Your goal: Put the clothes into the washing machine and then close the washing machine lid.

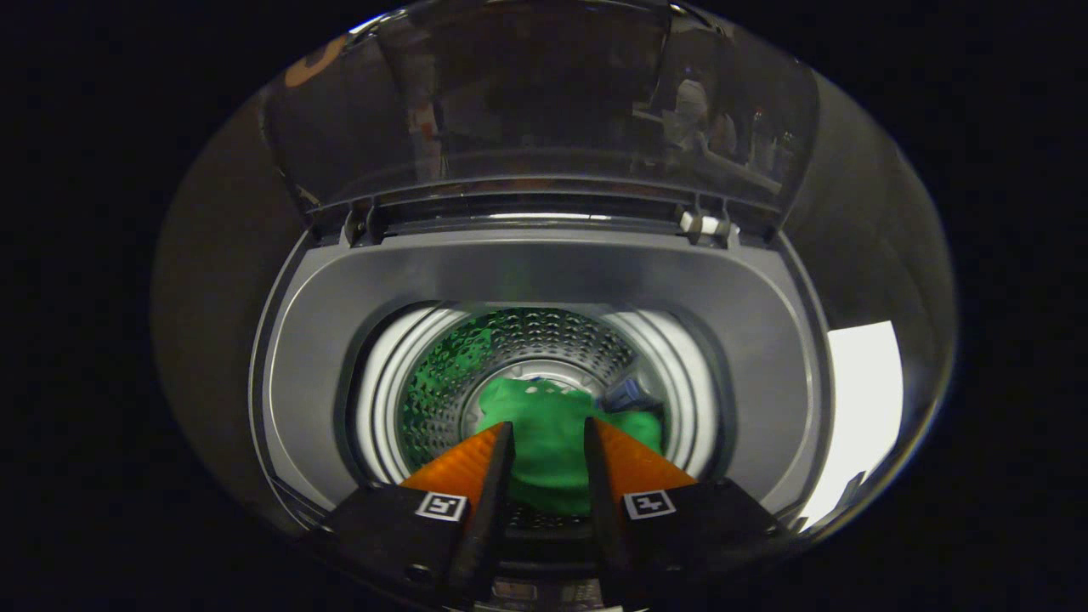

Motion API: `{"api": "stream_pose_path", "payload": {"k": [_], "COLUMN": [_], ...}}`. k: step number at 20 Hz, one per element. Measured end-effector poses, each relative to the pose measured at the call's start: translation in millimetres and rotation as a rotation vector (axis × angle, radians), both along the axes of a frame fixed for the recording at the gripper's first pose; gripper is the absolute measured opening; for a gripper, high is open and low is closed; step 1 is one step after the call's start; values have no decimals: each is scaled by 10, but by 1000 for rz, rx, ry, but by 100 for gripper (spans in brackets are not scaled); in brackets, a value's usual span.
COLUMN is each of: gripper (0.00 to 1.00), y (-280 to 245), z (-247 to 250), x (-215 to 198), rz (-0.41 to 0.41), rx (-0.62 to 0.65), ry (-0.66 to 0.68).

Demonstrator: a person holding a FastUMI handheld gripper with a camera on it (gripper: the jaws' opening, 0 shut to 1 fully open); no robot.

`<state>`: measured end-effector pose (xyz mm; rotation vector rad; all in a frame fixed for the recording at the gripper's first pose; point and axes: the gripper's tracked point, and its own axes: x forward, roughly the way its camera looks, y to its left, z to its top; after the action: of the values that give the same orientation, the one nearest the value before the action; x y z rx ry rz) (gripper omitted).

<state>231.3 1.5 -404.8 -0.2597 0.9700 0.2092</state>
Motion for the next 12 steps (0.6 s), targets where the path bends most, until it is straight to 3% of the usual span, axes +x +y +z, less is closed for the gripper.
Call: {"api": "stream_pose_path", "payload": {"k": [5, 12], "gripper": [100, 100], "y": [-95, -140], "z": [699, 2171], "x": [24, 219], "rz": [5, 18], "rx": [61, 162], "ry": [-91, -297]}}
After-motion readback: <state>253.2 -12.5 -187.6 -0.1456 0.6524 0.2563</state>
